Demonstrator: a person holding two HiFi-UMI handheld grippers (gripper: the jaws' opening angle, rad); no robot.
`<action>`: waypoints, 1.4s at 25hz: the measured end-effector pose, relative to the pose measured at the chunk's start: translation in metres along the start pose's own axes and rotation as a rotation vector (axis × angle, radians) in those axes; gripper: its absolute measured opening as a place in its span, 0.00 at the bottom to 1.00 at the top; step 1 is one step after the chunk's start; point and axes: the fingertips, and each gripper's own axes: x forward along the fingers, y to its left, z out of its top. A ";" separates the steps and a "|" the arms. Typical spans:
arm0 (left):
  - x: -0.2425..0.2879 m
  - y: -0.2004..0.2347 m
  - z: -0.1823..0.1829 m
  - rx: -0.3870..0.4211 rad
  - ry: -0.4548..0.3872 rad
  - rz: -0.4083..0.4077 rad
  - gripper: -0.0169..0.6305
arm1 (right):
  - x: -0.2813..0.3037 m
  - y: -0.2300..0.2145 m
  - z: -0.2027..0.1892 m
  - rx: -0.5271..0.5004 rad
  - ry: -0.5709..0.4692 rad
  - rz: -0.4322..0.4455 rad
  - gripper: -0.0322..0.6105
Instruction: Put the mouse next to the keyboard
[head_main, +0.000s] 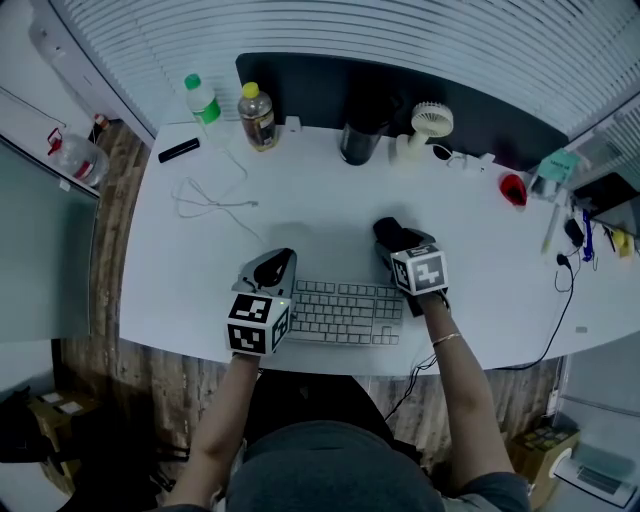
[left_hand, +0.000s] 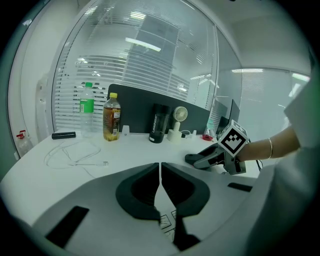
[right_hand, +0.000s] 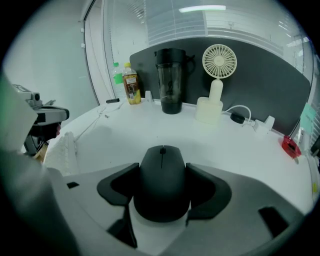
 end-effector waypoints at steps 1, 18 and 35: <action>0.000 -0.001 0.000 0.003 0.000 -0.004 0.07 | -0.002 0.001 0.000 0.004 -0.008 -0.002 0.51; 0.010 -0.052 0.010 0.100 -0.008 -0.196 0.07 | -0.087 -0.008 -0.030 0.153 -0.109 -0.156 0.51; 0.005 -0.126 -0.003 0.234 0.020 -0.449 0.07 | -0.165 -0.010 -0.139 0.390 -0.105 -0.376 0.51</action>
